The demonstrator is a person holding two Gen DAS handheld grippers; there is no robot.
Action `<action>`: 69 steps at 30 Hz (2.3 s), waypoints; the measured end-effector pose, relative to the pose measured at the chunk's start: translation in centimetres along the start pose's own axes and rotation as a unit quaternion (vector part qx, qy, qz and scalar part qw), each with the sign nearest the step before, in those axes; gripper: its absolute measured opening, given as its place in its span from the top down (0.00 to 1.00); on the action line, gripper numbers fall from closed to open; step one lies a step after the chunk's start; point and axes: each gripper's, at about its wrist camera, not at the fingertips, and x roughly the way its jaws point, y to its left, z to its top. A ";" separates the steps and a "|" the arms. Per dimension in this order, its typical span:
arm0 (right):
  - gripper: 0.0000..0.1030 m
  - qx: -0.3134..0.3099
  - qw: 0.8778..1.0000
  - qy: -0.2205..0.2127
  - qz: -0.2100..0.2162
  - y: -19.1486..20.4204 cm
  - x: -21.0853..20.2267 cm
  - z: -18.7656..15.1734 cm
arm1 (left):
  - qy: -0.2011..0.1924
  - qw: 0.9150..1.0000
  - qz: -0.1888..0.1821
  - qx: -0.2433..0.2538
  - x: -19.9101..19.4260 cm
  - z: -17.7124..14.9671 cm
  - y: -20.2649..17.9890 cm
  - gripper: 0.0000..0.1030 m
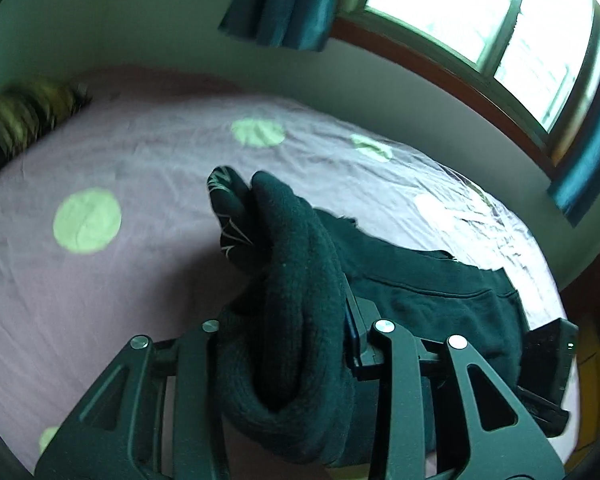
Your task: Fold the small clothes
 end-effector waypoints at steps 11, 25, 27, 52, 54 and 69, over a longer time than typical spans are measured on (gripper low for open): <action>0.30 0.058 0.994 -0.085 0.031 -4.1 -12.5 -1.9 | -0.033 0.986 -0.024 0.162 -1.2 -0.6 -17.2 0.71; 0.30 0.132 0.976 -0.172 0.021 -11.9 -22.7 -4.8 | -0.019 0.935 0.020 0.354 6.1 -13.8 -33.0 0.72; 0.30 0.139 0.975 -0.170 0.021 -12.4 -22.4 -4.9 | -0.031 0.931 0.032 0.363 5.8 -14.5 -33.3 0.64; 0.28 0.111 0.989 -0.094 0.029 -9.0 -17.2 2.2 | -0.088 0.974 -0.025 0.206 -2.0 -13.5 -14.3 0.10; 0.28 0.107 0.991 -0.076 0.008 -9.0 -15.6 4.2 | -0.070 0.976 -0.021 0.203 -0.8 -13.8 -13.5 0.10; 0.84 0.051 0.995 0.039 -0.071 -8.0 -6.8 10.3 | -0.020 0.987 -0.008 0.158 3.0 -13.6 -10.8 0.10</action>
